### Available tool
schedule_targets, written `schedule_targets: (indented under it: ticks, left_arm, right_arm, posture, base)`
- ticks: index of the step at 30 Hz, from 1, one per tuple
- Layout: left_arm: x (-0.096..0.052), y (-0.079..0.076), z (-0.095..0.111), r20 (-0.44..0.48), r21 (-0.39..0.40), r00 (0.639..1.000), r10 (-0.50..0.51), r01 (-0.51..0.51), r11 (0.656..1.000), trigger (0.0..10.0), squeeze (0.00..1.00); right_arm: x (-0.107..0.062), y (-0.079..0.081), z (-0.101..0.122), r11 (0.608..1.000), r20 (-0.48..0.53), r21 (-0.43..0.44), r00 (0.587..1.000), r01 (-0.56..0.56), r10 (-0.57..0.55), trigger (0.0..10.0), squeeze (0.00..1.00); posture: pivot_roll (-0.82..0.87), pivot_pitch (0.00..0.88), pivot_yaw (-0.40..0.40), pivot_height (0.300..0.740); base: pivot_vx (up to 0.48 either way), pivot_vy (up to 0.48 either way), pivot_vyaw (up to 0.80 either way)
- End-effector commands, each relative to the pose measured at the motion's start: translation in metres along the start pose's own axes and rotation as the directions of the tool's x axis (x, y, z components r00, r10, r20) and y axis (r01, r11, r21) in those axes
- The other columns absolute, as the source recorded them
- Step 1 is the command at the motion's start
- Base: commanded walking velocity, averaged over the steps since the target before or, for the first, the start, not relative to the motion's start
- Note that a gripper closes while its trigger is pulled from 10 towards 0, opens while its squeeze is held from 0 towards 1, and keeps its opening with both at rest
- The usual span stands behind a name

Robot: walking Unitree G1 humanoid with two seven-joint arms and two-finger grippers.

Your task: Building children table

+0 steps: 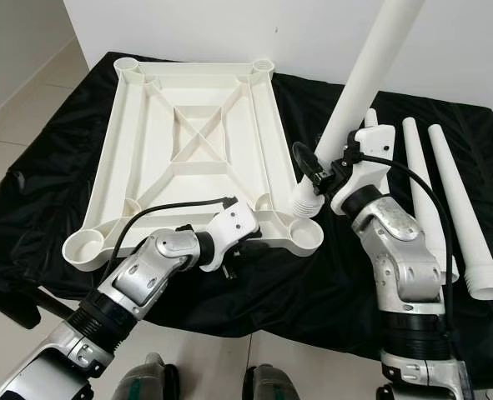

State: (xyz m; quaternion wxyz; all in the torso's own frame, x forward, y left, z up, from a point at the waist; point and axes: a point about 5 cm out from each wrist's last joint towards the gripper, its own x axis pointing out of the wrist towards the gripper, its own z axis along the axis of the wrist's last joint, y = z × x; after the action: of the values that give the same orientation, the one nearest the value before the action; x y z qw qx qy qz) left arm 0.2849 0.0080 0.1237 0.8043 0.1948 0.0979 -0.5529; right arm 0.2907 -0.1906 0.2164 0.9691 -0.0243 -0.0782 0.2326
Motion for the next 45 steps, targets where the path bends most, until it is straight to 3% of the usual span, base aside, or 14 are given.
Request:
schedule_targets:
  ticks: [1, 19, 29, 37, 45]
  left_arm:
    - [-0.001, 0.005, -0.007, -0.044, 0.008, 0.999, 0.011, -0.011, 1.0, 10.0, 0.0]
    - [0.002, 0.009, -0.003, -0.03, 0.028, 0.999, 0.018, -0.017, 0.999, 10.0, 0.0]
    - [0.003, 0.009, 0.0, -0.023, 0.033, 1.0, 0.016, -0.015, 0.999, 10.0, 0.0]
    - [0.002, 0.009, 0.001, -0.018, 0.032, 1.0, 0.016, -0.016, 0.999, 10.0, 0.0]
    - [0.002, 0.01, 0.002, -0.016, 0.034, 1.0, 0.016, -0.016, 0.999, 10.0, 0.0]
  right_arm:
    - [-0.002, 0.003, 0.005, 0.999, 0.004, -0.011, 0.999, -0.032, 0.032, 10.0, 0.0]
    - [-0.016, 0.014, -0.003, 0.995, -0.066, 0.018, 0.993, -0.096, 0.097, 10.0, 0.0]
    - [-0.025, 0.021, -0.022, 0.993, -0.129, 0.058, 0.985, -0.104, 0.11, 10.0, 0.0]
    - [-0.03, 0.008, -0.043, 0.996, -0.149, 0.083, 0.989, 0.018, -0.006, 10.0, 0.0]
    - [-0.03, 0.006, -0.051, 0.992, -0.151, 0.103, 0.987, 0.068, -0.052, 10.0, 0.0]
  posture:
    - [-0.06, 0.058, -0.032, 0.74]
    - [-0.07, 0.049, -0.037, 0.74]
    - [-0.06, 0.062, -0.036, 0.74]
    - [-0.06, 0.072, -0.027, 0.74]
    - [-0.06, 0.071, -0.025, 0.74]
  base:
    - [0.0, 0.0, 0.0]
    - [0.0, 0.0, 0.0]
    - [0.0, 0.0, 0.0]
    - [0.0, 0.0, 0.0]
    - [0.0, 0.0, 0.0]
